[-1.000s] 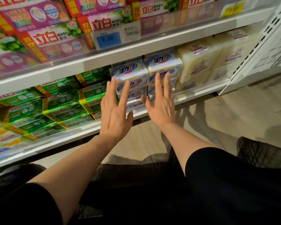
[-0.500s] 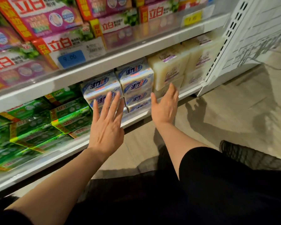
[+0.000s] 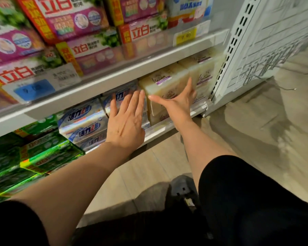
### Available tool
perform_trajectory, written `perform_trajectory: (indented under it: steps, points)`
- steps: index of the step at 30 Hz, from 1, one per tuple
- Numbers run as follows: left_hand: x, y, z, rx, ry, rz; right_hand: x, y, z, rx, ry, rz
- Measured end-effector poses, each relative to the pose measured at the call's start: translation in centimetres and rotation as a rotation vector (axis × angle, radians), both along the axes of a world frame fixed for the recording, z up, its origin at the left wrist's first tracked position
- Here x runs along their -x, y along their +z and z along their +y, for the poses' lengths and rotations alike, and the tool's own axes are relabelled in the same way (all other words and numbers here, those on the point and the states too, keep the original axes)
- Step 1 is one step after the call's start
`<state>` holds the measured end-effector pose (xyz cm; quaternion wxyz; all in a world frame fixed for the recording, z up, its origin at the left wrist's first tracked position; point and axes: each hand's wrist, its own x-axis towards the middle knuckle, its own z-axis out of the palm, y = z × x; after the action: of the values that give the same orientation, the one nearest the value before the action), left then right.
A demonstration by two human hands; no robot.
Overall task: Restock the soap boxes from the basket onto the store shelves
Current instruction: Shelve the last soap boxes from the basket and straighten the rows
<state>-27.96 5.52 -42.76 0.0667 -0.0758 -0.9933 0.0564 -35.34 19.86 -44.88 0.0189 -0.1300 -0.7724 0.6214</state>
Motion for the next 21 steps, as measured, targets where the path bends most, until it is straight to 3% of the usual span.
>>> perform_trajectory:
  steps: [7, 13, 17, 21]
  points:
    - [2.1, 1.0, 1.7, -0.118, 0.005, 0.092, -1.4, -2.0, 0.7, 0.177, -0.084, -0.017]
    - [1.7, 0.6, 0.7, -0.08, 0.005, 0.066, -2.9, -4.0, -2.6, -0.208, 0.126, 0.103]
    - [0.4, 0.3, -0.2, 0.014, 0.041, 0.035, -3.2, -4.5, -3.8, -0.347, 0.06, 0.263]
    - [0.5, 0.2, -0.2, 0.043, 0.044, 0.024, -3.3, -4.9, -3.9, -0.418, 0.068, 0.284]
